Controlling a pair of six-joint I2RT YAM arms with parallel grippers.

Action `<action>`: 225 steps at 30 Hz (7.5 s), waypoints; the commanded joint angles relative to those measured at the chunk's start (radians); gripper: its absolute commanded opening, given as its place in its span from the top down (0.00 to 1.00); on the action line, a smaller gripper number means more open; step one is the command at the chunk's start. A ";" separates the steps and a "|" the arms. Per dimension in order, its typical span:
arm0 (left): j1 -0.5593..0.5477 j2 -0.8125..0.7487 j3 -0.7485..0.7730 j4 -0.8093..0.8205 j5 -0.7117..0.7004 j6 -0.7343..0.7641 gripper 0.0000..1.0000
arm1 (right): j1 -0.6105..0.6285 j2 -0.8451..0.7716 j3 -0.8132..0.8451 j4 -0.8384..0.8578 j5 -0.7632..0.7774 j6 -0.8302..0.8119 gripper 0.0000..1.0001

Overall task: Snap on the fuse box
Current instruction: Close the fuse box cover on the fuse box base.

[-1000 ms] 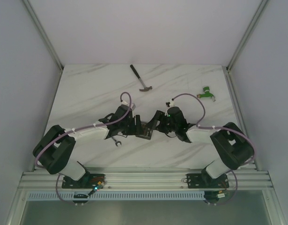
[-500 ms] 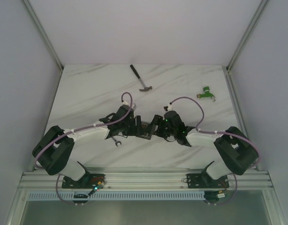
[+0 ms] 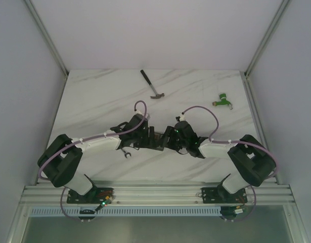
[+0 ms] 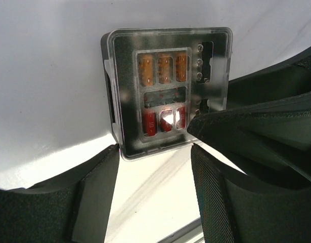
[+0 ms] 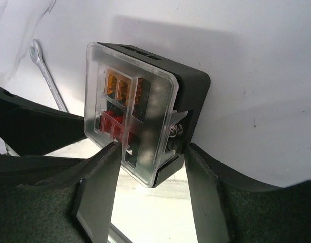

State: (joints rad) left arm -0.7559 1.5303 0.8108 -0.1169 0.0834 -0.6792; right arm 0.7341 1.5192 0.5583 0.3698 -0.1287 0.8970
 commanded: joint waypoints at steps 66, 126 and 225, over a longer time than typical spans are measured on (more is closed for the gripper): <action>0.038 0.033 0.038 -0.110 -0.204 0.082 0.51 | 0.014 -0.091 0.142 -0.491 0.371 -0.208 0.26; 0.081 -0.128 -0.154 0.242 0.146 -0.027 0.56 | 0.000 -0.113 -0.044 0.017 -0.022 -0.116 0.46; 0.207 -0.255 -0.256 0.083 0.054 -0.043 0.41 | 0.067 0.065 0.411 -0.703 0.394 -0.329 0.38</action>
State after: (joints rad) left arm -0.5556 1.2999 0.5373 0.0315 0.1959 -0.7544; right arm 0.8001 1.4998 0.9157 -0.2554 0.1677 0.6041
